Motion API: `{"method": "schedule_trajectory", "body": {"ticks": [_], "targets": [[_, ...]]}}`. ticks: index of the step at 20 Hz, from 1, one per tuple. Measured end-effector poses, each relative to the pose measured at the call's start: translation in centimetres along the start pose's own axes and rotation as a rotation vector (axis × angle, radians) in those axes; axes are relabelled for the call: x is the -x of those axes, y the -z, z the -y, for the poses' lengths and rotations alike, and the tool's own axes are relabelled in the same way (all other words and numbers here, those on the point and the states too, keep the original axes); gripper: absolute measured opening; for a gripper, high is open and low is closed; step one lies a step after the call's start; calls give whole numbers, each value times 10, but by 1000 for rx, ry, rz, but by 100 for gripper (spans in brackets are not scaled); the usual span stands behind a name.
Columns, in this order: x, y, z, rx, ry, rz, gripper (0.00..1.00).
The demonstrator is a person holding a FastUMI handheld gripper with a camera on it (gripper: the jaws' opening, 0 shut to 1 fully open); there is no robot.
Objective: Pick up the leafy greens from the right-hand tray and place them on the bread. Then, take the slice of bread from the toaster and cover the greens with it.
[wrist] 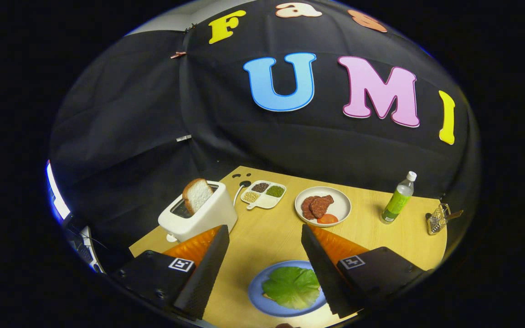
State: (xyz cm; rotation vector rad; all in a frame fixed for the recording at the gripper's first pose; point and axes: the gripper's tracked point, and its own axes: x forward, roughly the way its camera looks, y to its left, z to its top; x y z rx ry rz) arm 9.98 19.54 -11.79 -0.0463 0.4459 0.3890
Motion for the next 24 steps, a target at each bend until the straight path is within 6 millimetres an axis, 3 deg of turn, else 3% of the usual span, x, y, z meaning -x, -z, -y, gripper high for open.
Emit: {"method": "schedule_trajectory", "body": {"ticks": [5,12,15,20,24], "targets": [[-27,-26,-53,35,-39,24,99],[-77,-40,-127,66,-87,17,99],[-103,-36,-154,102,-101,0,99],[-149,-17,-178,166,-75,-38,100],[-190,1,-171,227,-2,-64,99]]}}
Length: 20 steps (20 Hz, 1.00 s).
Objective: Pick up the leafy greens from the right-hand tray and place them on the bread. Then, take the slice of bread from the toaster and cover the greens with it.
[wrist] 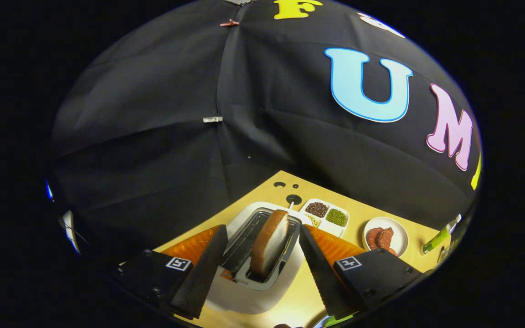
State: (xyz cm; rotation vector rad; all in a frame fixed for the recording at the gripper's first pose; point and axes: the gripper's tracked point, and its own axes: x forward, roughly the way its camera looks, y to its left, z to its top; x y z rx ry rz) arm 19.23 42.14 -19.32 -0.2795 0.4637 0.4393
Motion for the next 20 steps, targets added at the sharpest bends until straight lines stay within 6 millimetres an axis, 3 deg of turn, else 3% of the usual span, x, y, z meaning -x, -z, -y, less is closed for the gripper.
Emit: {"method": "schedule_trajectory", "body": {"ticks": [3,6,8,10,14,16,20], "targets": [[-20,15,0,-23,25,-39,99],[-26,17,-1,-44,46,-47,97],[-29,14,-1,-37,57,-38,86],[-28,18,-7,-51,43,-57,66],[-26,16,9,-83,99,-71,30],[-28,14,9,-116,82,-82,20],[-19,-3,11,-139,58,-64,18]]}}
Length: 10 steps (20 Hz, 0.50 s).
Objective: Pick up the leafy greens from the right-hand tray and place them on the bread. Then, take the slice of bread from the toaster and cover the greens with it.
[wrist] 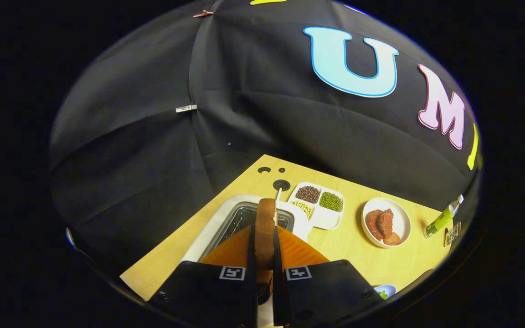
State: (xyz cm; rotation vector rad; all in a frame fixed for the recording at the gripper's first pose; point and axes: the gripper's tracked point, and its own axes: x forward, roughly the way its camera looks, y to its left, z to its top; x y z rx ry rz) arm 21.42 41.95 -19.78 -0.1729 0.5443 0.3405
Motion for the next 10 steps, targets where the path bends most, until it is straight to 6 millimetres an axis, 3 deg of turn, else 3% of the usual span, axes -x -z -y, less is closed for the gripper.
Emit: {"method": "schedule_trajectory", "body": {"ticks": [6,10], "targets": [[49,-42,22,-67,-34,90,17],[83,-44,53,-121,-47,96,17]]}}
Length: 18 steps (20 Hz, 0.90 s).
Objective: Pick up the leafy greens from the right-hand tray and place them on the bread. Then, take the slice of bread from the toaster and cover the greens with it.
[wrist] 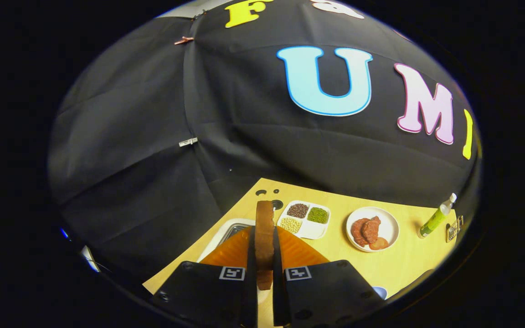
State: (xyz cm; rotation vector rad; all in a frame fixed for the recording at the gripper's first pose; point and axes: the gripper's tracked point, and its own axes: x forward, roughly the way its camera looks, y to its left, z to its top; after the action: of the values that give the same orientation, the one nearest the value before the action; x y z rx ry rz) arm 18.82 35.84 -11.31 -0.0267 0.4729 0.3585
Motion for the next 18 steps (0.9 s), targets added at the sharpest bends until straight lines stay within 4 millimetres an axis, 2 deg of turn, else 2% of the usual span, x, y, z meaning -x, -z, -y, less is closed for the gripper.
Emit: {"method": "schedule_trajectory", "body": {"ticks": [2,5,12,18], "targets": [[16,5,20,-15,11,-1,17],[37,28,56,-40,54,-15,17],[71,112,133,-154,107,-95,17],[78,175,172,-255,124,-138,17]]}}
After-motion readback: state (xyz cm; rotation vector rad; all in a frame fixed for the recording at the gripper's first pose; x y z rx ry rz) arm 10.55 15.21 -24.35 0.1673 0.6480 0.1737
